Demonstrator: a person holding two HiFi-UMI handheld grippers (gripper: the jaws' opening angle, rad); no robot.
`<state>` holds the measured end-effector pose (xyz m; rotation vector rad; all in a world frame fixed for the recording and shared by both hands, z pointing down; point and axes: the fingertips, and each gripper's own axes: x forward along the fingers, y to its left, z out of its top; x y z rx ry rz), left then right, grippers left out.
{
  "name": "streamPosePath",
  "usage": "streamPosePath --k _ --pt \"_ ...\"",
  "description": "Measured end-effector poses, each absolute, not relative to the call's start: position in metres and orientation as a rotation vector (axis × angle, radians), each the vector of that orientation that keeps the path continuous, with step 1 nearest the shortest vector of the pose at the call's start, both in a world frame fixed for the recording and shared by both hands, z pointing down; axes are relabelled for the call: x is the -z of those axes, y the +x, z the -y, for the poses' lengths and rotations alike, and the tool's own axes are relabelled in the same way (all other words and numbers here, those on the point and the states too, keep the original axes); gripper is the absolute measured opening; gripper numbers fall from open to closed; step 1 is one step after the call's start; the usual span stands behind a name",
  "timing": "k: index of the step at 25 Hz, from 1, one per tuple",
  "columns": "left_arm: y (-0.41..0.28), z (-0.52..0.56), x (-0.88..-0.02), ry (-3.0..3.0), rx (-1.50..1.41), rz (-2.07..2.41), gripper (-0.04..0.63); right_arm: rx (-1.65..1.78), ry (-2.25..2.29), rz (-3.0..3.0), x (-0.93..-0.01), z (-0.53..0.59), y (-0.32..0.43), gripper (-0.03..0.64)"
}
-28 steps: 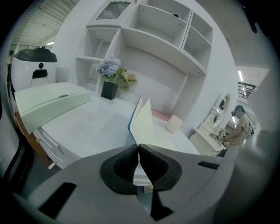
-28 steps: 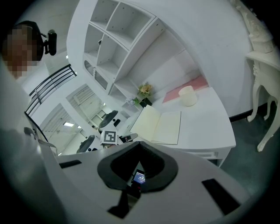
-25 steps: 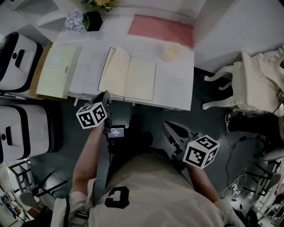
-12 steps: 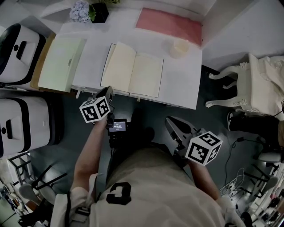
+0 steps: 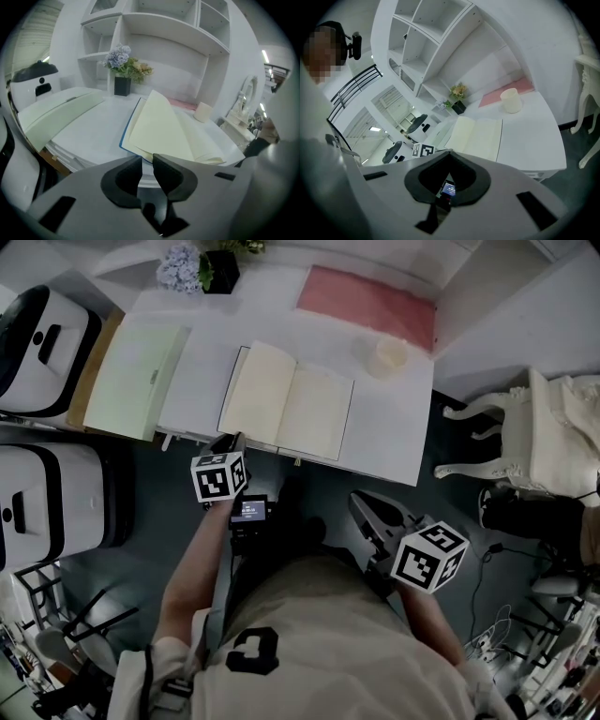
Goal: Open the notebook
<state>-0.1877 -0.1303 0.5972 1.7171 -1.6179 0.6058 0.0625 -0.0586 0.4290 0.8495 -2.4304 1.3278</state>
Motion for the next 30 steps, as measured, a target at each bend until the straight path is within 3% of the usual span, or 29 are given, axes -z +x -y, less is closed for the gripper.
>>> streamPosePath --k 7,18,23,26,28,30 --pt "-0.190 0.138 -0.604 1.760 -0.831 1.663 0.080 -1.321 0.888 2.423 -0.428 0.068 0.060 0.014" --pt "-0.194 0.140 -0.610 1.770 -0.899 1.601 0.081 -1.303 0.918 2.416 -0.429 0.083 0.050 0.014" --pt "-0.194 0.140 -0.612 1.773 -0.881 1.581 0.081 -1.189 0.860 2.313 -0.492 0.094 0.036 0.014" --pt "-0.193 0.139 -0.612 1.780 -0.871 1.572 0.081 -1.325 0.771 2.280 -0.534 0.102 0.016 0.014" --pt "-0.191 0.140 -0.612 1.791 -0.874 1.555 0.081 -1.439 0.745 2.247 -0.551 0.106 0.010 0.050" --pt "-0.191 0.141 -0.610 1.806 -0.883 1.540 0.081 -1.486 0.738 2.214 -0.562 0.108 0.009 0.136"
